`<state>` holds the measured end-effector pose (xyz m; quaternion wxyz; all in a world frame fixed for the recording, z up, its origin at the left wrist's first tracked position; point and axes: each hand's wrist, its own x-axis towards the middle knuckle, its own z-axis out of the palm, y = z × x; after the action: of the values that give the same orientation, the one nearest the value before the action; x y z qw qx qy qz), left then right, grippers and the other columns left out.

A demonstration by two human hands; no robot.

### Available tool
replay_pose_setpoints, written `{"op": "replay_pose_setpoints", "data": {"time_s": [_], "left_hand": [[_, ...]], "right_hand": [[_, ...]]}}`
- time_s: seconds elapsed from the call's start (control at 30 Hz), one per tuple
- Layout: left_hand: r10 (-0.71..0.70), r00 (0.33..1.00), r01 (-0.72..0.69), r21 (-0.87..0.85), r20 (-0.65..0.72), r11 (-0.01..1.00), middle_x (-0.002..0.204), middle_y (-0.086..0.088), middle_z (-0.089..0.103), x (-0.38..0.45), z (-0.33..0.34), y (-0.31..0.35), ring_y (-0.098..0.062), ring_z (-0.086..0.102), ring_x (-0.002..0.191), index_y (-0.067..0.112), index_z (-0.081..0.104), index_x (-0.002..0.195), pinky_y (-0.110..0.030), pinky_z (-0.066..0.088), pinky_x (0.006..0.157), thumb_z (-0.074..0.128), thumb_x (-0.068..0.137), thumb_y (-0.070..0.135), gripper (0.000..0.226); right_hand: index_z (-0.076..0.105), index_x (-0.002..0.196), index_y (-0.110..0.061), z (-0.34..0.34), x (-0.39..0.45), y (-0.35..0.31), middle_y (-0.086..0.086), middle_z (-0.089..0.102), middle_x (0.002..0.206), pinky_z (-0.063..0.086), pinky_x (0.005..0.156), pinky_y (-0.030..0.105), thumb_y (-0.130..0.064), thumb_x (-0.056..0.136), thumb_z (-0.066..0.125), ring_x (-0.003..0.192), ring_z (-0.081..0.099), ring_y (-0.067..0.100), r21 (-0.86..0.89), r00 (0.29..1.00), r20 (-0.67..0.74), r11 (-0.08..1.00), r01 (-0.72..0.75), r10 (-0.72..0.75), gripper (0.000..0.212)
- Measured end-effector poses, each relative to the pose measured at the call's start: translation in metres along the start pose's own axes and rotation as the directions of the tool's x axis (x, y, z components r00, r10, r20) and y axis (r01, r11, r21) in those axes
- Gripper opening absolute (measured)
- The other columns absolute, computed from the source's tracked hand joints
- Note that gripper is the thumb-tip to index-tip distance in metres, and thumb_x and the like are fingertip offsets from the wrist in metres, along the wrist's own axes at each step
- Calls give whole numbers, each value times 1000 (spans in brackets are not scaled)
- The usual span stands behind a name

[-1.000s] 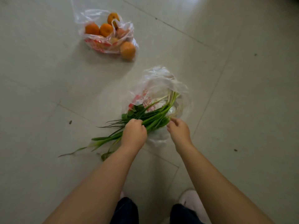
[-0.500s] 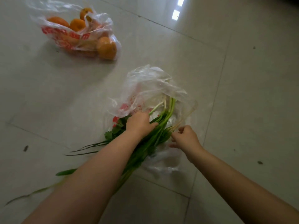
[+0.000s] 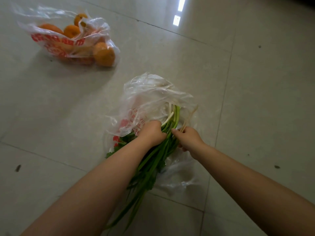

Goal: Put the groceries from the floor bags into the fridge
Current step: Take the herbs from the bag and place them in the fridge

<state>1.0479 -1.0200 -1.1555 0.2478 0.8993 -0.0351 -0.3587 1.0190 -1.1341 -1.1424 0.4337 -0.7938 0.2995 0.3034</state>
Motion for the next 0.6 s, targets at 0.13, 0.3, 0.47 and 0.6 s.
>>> {"op": "replay_pose_setpoints", "data": {"time_s": [0.13,0.3,0.47,0.6], "left_hand": [[-36,999,37,-44,8,998,63,0,42,-6,-14,1,-11,41,55,9,49,82,-21,31,46,50,91,19,13],[-99,995,99,-14,-30,995,61,-1,40,-17,-42,-7,-16,43,59,9,44,65,-25,32,50,45,95,23,33],[-17,999,17,1,33,1000,69,-2,53,-37,-54,-24,-16,51,64,11,60,89,-25,38,57,54,92,35,24],[-36,998,35,30,53,999,69,-5,51,-46,-61,-31,-20,51,75,11,58,82,-24,36,57,57,92,23,15]], "right_hand": [[45,56,-16,3,4,-15,6,40,54,29,41,23,-24,93,52,46,38,17,12,999,33,999,37,-37,38],[41,52,-13,9,1,-18,8,38,50,28,41,23,-11,90,48,41,36,20,25,1000,-4,1000,9,-9,38],[40,59,-10,-1,5,-19,10,41,57,31,39,25,-10,91,43,45,40,22,-53,999,-24,998,-42,40,33],[37,61,-9,-7,9,-24,11,38,61,31,40,24,-6,91,43,48,39,21,-45,997,-20,996,-75,74,31]]}}
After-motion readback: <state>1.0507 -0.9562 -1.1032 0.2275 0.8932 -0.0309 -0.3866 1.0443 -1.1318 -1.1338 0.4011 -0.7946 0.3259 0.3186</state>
